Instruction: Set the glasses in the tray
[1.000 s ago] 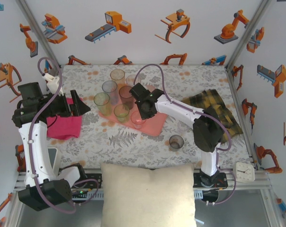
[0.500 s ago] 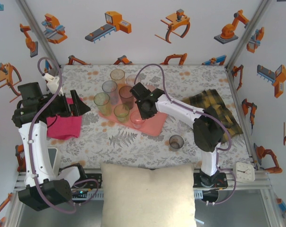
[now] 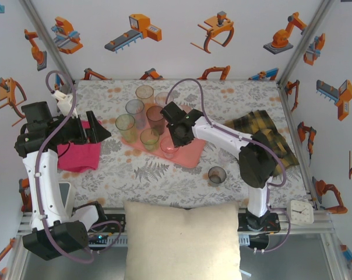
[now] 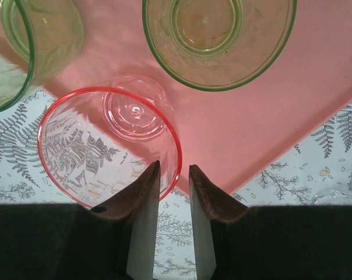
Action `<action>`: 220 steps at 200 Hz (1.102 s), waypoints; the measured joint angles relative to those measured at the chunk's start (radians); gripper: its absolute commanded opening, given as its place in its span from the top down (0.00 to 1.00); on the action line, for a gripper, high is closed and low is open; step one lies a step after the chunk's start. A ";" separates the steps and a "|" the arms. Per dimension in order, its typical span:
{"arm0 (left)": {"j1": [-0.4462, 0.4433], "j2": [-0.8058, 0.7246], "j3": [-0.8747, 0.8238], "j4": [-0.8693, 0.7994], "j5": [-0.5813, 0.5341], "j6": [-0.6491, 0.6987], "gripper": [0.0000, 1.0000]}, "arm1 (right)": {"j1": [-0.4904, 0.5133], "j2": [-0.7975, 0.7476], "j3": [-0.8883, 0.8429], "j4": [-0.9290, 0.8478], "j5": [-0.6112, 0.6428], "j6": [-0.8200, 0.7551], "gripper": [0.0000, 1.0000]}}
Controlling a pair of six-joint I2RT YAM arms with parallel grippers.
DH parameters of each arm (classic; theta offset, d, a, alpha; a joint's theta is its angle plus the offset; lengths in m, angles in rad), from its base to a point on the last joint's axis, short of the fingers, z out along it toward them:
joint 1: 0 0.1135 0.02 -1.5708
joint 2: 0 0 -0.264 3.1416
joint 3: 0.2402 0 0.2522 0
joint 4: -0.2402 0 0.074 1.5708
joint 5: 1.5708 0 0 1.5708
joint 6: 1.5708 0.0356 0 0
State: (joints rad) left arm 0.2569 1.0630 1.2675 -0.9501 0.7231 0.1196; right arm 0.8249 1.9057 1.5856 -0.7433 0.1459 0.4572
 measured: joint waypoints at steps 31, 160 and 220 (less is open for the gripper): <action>0.000 -0.002 0.000 0.000 0.000 0.000 0.03 | 0.000 -0.029 0.000 0.000 -0.004 0.000 0.69; 0.006 -0.003 0.000 0.000 0.008 0.000 0.03 | -0.011 -0.378 -0.137 -0.052 0.034 0.045 0.69; 0.005 0.042 0.000 -0.001 0.019 0.001 0.01 | -0.053 -0.647 -0.386 -0.181 0.097 0.177 0.68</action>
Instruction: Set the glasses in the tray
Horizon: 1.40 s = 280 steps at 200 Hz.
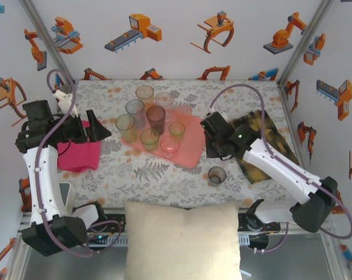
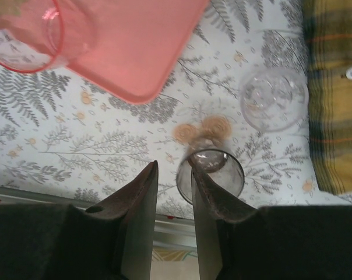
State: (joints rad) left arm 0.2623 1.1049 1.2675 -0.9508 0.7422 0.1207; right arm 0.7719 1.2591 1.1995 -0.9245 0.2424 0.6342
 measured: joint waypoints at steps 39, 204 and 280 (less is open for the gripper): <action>-0.003 0.025 0.000 -0.001 0.011 0.000 0.00 | -0.027 -0.141 -0.112 -0.083 0.037 0.091 0.67; -0.021 0.062 0.000 -0.003 0.018 0.000 0.02 | -0.104 -0.229 -0.292 -0.096 -0.046 0.181 0.64; -0.026 0.062 0.000 -0.003 0.018 0.000 0.03 | -0.111 -0.218 -0.325 -0.053 -0.076 0.183 0.63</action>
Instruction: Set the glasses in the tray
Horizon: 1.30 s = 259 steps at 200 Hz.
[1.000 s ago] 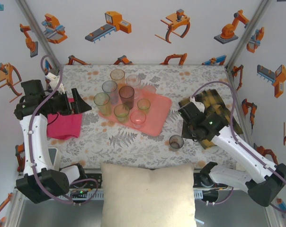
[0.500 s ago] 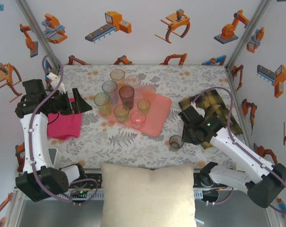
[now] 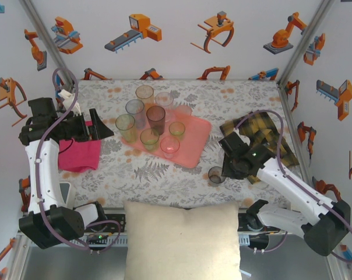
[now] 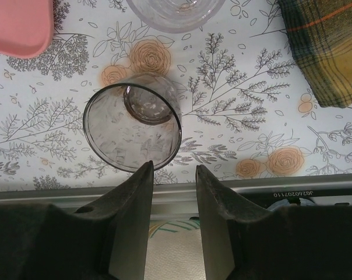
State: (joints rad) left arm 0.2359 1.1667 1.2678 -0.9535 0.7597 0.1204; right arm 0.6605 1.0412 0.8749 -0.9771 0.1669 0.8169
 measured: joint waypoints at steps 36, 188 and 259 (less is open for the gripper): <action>0.000 0.000 0.000 0.000 0.000 0.000 0.03 | -0.010 0.028 -0.014 0.021 -0.011 0.004 0.64; 0.000 -0.004 0.000 0.003 0.000 0.000 0.03 | -0.032 0.108 -0.058 0.089 -0.025 0.007 0.64; 0.000 -0.006 0.000 0.003 0.000 0.000 0.03 | -0.044 0.126 -0.075 0.130 -0.040 0.007 0.67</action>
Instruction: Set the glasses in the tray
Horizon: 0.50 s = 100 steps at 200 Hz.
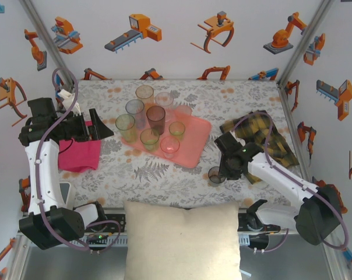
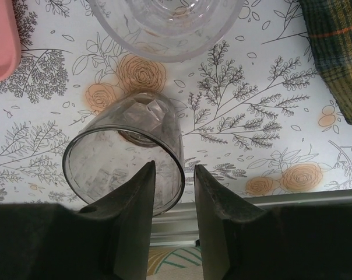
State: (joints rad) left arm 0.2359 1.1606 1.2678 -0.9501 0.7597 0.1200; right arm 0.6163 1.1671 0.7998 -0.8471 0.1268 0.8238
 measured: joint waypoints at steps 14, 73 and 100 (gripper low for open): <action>0.000 0.000 0.000 0.000 0.000 0.000 0.03 | 0.000 0.004 0.000 0.001 0.000 0.000 0.69; 0.000 0.000 0.000 0.000 0.000 0.000 0.03 | -0.005 0.014 -0.010 0.011 -0.005 0.000 0.76; 0.000 0.000 0.000 0.000 0.000 0.000 0.03 | -0.006 0.018 -0.013 0.014 -0.005 -0.001 0.81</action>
State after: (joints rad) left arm 0.2359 1.1606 1.2675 -0.9497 0.7597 0.1200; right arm 0.6098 1.1847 0.7868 -0.8330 0.1223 0.8227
